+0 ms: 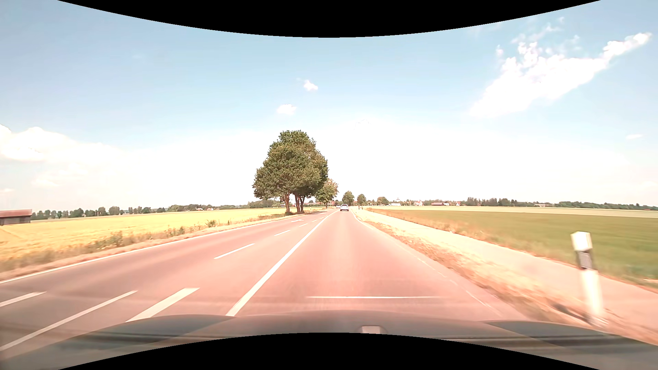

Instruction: Follow the waypoints while adhering to traffic rules and regulations

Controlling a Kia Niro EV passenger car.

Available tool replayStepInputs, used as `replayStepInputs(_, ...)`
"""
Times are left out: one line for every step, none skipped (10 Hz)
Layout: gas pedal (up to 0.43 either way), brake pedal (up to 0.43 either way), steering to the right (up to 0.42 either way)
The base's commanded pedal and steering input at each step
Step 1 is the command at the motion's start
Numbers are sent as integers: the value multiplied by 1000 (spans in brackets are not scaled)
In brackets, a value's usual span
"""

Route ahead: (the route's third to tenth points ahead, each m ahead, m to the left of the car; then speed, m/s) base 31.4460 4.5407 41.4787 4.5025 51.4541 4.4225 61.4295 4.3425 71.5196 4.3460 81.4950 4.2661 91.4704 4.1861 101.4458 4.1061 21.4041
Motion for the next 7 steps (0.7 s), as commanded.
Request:
replayStepInputs(209, 0, -5)
replayStepInputs(197, 0, -5)
replayStepInputs(197, 0, -5)
replayStepInputs(197, 0, -5)
replayStepInputs(197, 0, -5)
replayStepInputs(197, 0, -5)
replayStepInputs(197, 0, -4)
